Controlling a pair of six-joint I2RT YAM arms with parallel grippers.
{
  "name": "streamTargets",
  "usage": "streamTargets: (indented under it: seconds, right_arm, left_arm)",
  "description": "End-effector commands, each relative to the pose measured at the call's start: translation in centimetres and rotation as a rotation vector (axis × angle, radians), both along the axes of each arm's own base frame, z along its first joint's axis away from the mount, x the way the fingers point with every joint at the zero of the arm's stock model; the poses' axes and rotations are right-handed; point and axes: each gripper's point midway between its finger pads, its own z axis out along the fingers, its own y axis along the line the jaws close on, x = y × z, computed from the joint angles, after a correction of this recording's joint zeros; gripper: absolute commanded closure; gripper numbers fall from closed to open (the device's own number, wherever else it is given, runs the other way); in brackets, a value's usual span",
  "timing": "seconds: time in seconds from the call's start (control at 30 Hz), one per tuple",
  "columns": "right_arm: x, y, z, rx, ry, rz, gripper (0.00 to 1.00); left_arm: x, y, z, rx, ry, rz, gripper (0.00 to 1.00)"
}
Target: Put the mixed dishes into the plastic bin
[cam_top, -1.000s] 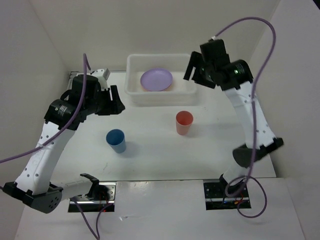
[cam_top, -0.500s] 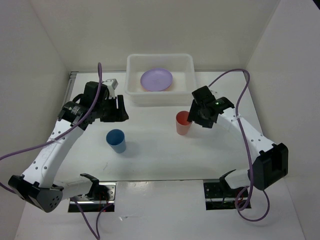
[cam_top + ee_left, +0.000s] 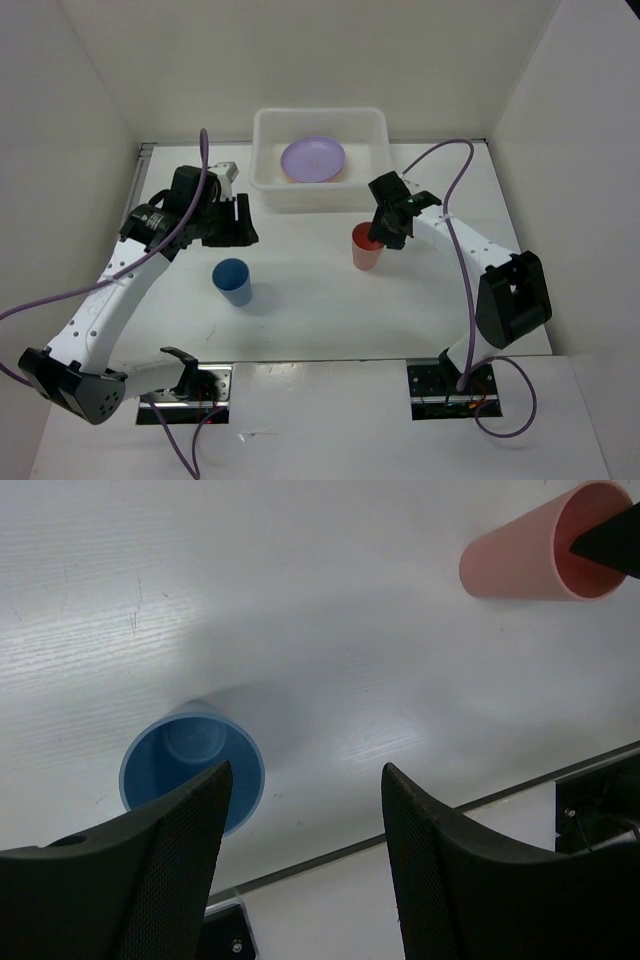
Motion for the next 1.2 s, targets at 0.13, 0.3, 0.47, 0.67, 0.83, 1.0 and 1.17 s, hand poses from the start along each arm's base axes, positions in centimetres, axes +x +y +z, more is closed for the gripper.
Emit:
streamTargets:
  seconds: [0.13,0.3,0.47,0.67,0.83,1.0,1.17]
  right_arm:
    - [0.9,-0.6,-0.6,-0.029,-0.018,-0.035,0.92]
    - [2.2,-1.0,4.2,0.002,-0.120,-0.051,0.99]
    - [4.1,-0.1,11.5,0.083,-0.248,0.000,0.99]
    - [6.7,1.6,18.4,0.175,-0.381,0.077,0.99]
    - [12.9,1.2,19.7,0.143,-0.432,0.054,0.99]
    - [18.0,0.7,17.2,0.073,-0.380,0.044,0.99]
    - [21.0,1.2,11.9,0.024,-0.284,0.031,0.99]
  left_arm:
    - [-0.4,-0.7,-1.9,-0.017,0.059,-0.035,0.31]
    - [-1.0,-1.1,-3.2,-0.009,0.097,-0.045,0.31]
    - [-1.3,-1.3,-4.5,-0.001,0.132,-0.048,0.31]
    - [-1.4,-0.9,-5.3,0.016,0.147,-0.027,0.31]
    - [-1.5,-0.9,-5.8,0.018,0.167,-0.020,0.31]
    - [-1.8,-0.9,-6.0,0.026,0.177,-0.015,0.31]
    - [-1.9,-0.8,-6.4,0.030,0.187,-0.014,0.31]
